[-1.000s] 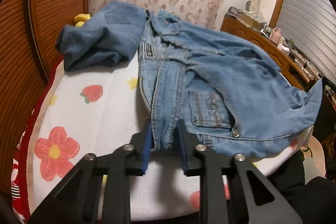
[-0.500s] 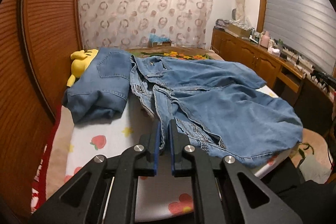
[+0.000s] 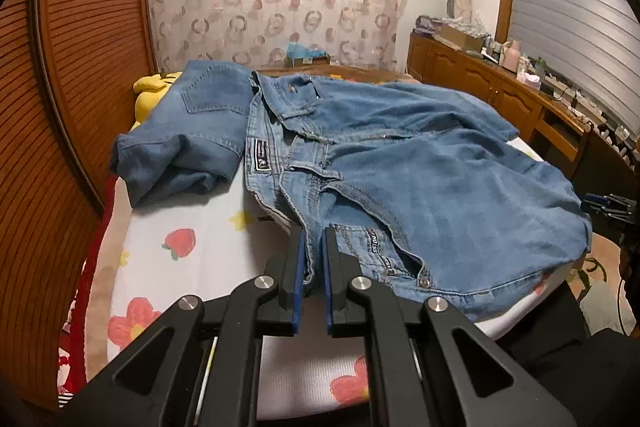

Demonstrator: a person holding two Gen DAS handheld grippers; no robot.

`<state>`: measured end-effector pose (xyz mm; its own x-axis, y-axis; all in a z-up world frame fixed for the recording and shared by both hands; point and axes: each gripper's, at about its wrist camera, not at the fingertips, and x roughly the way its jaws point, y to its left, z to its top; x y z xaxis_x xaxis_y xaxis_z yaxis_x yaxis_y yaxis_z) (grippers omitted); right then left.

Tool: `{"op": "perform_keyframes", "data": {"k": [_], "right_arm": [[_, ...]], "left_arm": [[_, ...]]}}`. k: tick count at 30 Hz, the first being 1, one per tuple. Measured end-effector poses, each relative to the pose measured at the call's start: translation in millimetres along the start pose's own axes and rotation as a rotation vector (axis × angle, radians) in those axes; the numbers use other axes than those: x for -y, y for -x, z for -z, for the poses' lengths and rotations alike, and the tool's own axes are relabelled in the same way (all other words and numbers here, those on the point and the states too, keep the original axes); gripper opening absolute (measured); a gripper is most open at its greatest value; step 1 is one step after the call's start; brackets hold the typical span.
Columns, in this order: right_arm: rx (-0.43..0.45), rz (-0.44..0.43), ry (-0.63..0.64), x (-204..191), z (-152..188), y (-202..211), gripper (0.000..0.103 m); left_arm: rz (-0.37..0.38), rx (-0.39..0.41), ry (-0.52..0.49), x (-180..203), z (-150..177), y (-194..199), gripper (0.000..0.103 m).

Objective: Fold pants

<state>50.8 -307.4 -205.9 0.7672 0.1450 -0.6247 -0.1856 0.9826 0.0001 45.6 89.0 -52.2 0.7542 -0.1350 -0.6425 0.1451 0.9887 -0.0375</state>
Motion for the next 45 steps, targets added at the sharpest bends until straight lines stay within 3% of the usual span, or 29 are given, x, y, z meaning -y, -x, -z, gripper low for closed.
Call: {"op": "perform_keyframes", "data": {"k": [7, 8, 9, 10, 14, 24, 28, 31, 35, 39, 41, 44, 45], "right_arm": [[-0.037, 0.014, 0.065, -6.7, -16.4, -19.5, 0.049], [-0.036, 0.01, 0.07, -6.8, -17.4, -17.6, 0.042], [-0.038, -0.002, 0.075, -6.2, -18.1, -15.8, 0.014], [-0.041, 0.007, 0.092, -7.8, -18.1, -15.5, 0.001], [0.004, 0.027, 0.155, -10.7, -24.9, 2.1, 0.0], [0.225, 0.039, 0.176, -8.4, -83.6, 64.1, 0.0], [0.279, 0.014, 0.189, -19.9, -98.0, 72.0, 0.0], [0.249, 0.008, 0.203, -28.6, -97.0, 48.8, 0.0], [0.139, 0.001, 0.204, -27.0, -88.7, -4.1, 0.0], [0.057, -0.01, 0.137, -18.3, -78.9, -35.3, 0.001], [0.05, -0.038, 0.091, -10.2, -73.8, -32.7, 0.011], [0.057, -0.027, 0.059, 3.9, -68.3, -18.8, 0.04], [0.061, -0.026, 0.053, 4.2, -69.4, -13.5, 0.043]], "left_arm": [[0.015, 0.009, -0.015, 7.0, 1.9, 2.3, 0.008], [0.016, 0.021, -0.019, 8.3, 0.2, 7.1, 0.008], [0.018, 0.031, -0.019, 8.9, -2.0, 11.1, 0.008], [0.017, 0.048, -0.014, 8.4, -4.7, 16.5, 0.008], [0.033, 0.107, -0.016, 11.5, -18.5, 38.1, 0.008], [0.034, 0.237, -0.058, 20.9, -50.6, 98.5, 0.002], [0.03, 0.224, -0.079, 21.0, -47.6, 101.3, 0.002], [0.04, 0.175, -0.061, 14.6, -37.8, 84.0, 0.002], [0.032, 0.1, -0.038, 4.9, -21.2, 53.8, 0.002], [0.018, 0.059, -0.023, 2.7, -9.9, 38.8, 0.002], [0.012, 0.04, -0.019, -0.3, -4.0, 32.9, 0.002], [0.008, 0.021, -0.013, 0.0, 3.4, 25.9, 0.002], [0.01, 0.018, -0.011, -0.8, 4.6, 24.3, 0.002]]}}
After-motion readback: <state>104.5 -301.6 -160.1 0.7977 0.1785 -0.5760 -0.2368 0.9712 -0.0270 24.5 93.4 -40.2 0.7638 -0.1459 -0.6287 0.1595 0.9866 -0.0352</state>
